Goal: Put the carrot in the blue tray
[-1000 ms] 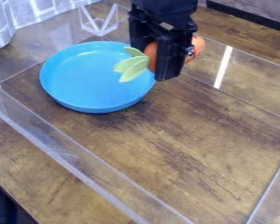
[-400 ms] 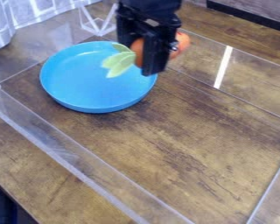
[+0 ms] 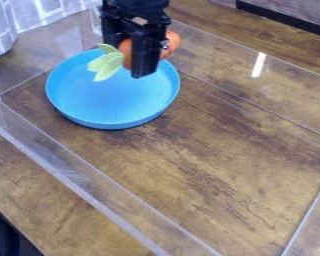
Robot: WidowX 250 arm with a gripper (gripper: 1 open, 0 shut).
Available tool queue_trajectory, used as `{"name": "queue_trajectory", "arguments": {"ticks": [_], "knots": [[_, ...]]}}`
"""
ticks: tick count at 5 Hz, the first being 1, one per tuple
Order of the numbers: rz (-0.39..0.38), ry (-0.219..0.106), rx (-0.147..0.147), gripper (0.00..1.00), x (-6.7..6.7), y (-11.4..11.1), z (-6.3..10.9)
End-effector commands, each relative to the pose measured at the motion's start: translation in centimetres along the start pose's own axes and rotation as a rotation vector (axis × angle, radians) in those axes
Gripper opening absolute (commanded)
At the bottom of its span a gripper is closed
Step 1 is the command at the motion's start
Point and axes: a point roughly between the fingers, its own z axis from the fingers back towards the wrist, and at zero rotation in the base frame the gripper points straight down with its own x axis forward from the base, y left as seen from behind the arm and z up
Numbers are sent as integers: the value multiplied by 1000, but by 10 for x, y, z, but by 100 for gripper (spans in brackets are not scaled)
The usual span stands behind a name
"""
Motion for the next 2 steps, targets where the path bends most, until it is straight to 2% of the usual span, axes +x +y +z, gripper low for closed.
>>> {"name": "queue_trajectory", "arguments": {"ticks": [1,2], "knots": [[29,-40,22,0,2,18,12],[53,-24,25,0,4,35,5]]}}
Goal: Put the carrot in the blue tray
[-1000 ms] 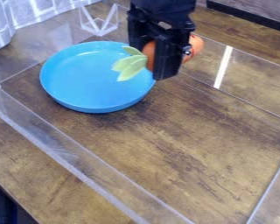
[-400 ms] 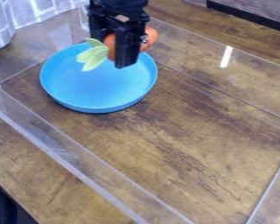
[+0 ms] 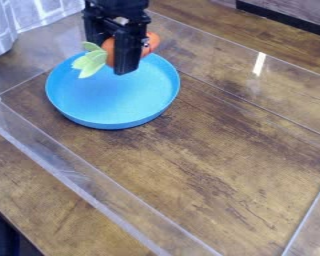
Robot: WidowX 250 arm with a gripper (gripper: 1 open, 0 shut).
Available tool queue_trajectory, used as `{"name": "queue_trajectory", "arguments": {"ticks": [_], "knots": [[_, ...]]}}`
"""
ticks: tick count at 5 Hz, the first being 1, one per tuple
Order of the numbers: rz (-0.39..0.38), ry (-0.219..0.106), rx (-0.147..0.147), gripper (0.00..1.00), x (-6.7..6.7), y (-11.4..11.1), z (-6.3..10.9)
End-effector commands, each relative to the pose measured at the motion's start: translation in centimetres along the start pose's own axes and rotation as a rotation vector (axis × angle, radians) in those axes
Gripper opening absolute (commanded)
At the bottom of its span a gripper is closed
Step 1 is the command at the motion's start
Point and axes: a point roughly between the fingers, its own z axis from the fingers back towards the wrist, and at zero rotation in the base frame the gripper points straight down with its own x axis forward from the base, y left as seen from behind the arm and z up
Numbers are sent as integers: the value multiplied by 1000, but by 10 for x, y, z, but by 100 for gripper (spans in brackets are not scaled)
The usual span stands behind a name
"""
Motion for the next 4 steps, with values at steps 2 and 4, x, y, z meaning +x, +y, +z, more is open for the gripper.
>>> {"name": "queue_trajectory", "arguments": {"ticks": [2,4], "knots": [[39,-50,29,0,7,21,13],[59,-33,32,0,10,31,6]]}}
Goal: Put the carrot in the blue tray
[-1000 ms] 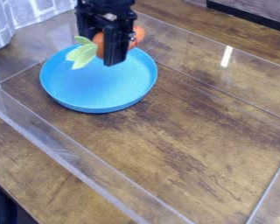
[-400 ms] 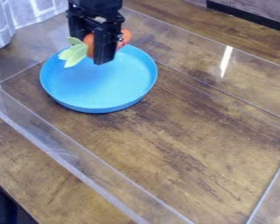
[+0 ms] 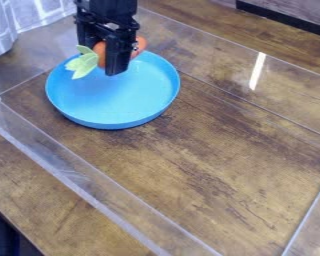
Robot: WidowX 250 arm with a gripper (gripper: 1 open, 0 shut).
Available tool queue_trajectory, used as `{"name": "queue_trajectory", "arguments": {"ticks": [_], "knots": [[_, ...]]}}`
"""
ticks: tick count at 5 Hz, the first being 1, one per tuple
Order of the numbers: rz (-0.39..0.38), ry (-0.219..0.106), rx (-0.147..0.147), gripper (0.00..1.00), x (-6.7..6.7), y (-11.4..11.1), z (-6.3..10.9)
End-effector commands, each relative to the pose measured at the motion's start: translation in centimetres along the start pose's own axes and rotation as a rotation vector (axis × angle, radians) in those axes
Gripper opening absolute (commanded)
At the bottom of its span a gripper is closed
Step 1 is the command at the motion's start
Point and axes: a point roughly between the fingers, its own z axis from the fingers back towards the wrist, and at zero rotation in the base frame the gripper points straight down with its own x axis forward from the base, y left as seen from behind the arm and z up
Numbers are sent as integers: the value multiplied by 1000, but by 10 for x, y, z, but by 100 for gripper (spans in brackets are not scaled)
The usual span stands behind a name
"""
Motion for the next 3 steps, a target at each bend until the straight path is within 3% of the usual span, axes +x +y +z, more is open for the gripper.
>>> {"name": "queue_trajectory", "arguments": {"ticks": [1,3], "knots": [[26,-59,26,100,4,14,17],[60,-71,16,100,8,17,17]]}}
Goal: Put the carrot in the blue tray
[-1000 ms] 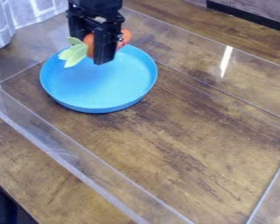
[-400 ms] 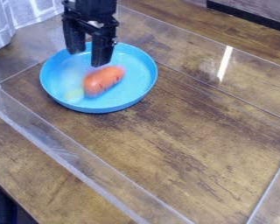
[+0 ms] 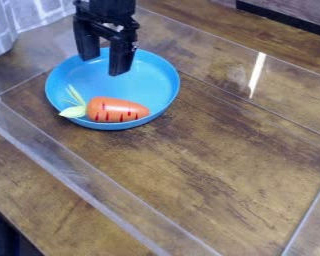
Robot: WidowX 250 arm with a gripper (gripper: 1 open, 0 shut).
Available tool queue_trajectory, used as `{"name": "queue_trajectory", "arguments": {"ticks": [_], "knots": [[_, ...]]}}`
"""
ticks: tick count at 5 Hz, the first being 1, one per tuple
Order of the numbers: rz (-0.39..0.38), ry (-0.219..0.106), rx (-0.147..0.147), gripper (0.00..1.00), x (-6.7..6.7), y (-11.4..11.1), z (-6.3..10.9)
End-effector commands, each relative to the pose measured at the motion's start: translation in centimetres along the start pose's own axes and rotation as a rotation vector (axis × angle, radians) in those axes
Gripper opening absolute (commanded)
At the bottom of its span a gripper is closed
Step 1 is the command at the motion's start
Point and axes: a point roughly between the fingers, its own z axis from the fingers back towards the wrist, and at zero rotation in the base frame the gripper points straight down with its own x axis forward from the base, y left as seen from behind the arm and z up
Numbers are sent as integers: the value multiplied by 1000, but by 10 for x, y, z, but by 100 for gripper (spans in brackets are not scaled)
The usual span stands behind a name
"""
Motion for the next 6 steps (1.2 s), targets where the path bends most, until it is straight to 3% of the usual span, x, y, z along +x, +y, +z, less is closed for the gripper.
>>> {"name": "queue_trajectory", "arguments": {"ticks": [1,6], "knots": [[46,-65,15,100,4,14,15],[92,-77,-4,100,20,19,0]]}}
